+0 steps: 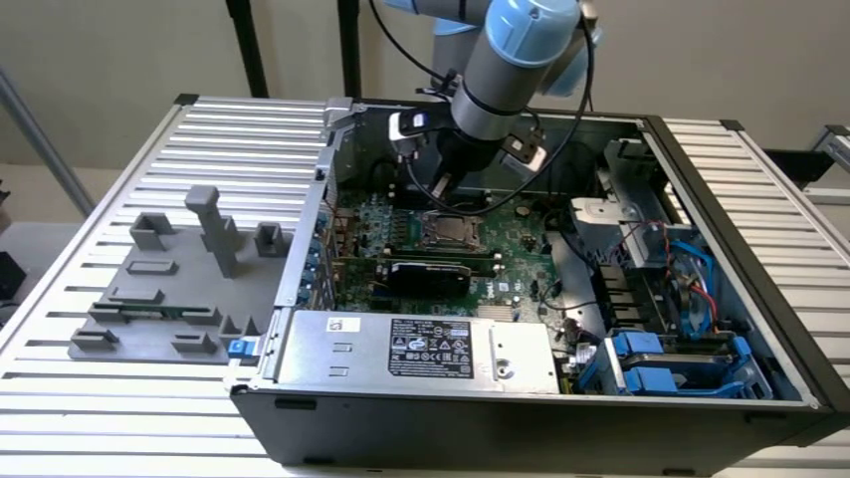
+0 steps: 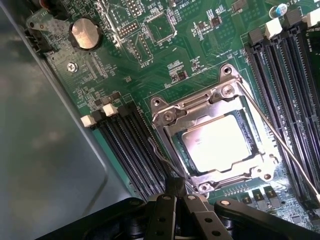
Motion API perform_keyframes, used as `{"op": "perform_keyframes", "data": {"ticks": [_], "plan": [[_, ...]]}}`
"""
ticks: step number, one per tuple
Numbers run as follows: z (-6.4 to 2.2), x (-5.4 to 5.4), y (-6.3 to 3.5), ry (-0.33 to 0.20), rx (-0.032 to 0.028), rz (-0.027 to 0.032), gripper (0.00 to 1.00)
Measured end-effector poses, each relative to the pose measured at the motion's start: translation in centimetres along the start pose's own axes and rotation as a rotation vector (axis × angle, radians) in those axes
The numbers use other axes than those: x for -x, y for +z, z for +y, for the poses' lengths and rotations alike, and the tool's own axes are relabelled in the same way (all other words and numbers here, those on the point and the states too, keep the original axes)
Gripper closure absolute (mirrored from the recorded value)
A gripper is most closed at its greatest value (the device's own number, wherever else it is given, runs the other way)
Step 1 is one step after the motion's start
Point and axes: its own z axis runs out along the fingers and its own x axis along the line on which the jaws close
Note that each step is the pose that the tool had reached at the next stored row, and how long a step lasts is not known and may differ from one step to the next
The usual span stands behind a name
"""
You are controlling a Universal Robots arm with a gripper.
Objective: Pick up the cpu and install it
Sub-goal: 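Install the first cpu locking lever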
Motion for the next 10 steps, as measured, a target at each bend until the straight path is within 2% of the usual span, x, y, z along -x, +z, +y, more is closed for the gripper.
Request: {"op": "perform_keyframes", "data": {"ticks": [3,10], "plan": [[0.04,-0.01,-0.02,0.005,-0.0043,-0.002,0.89],[0.04,0.0,-0.02,0.01,-0.0169,-0.0123,0.89]]}}
